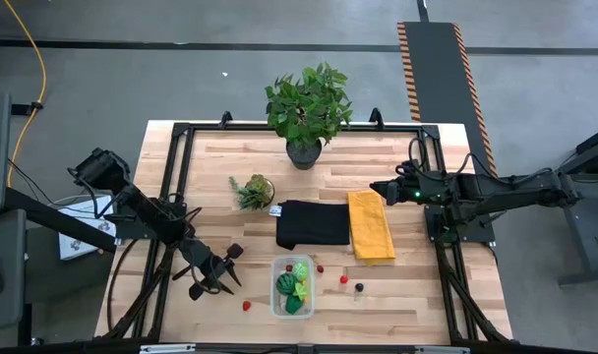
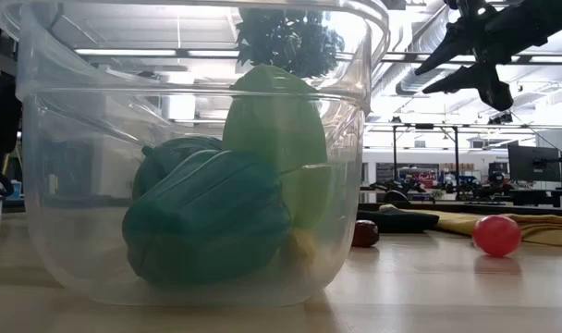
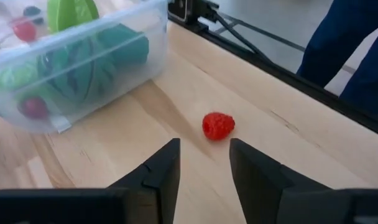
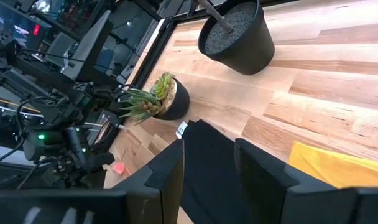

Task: Pick and placing Produce into tupperware
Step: Put the raspberry into the bin

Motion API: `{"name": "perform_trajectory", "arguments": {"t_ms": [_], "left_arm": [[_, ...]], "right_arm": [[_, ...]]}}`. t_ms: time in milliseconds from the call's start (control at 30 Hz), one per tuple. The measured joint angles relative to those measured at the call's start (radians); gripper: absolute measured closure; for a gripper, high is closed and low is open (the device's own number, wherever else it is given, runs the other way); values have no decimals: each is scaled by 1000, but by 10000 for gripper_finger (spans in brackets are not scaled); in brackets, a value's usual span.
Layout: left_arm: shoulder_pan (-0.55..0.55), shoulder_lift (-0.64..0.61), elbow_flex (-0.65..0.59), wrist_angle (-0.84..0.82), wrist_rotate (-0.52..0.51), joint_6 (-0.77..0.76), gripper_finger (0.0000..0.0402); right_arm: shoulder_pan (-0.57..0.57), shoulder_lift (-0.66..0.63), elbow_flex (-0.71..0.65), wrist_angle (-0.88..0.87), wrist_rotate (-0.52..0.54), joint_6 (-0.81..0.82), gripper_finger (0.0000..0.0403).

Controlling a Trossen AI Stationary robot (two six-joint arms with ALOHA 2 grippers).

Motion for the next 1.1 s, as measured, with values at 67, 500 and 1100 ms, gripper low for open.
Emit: {"name": "perform_trajectory", "arguments": {"t_ms": [67, 500, 1100], "left_arm": [[0, 0, 0, 16, -1, 5, 272], [-1, 138, 43, 98, 20, 46, 271], [-1, 289, 128, 98, 100, 55, 271]], "right_arm": [[0, 0, 0, -6, 0, 2, 269], [0, 0, 0, -8, 0, 2, 269], [1, 0, 0, -14, -16, 2, 269]]}}
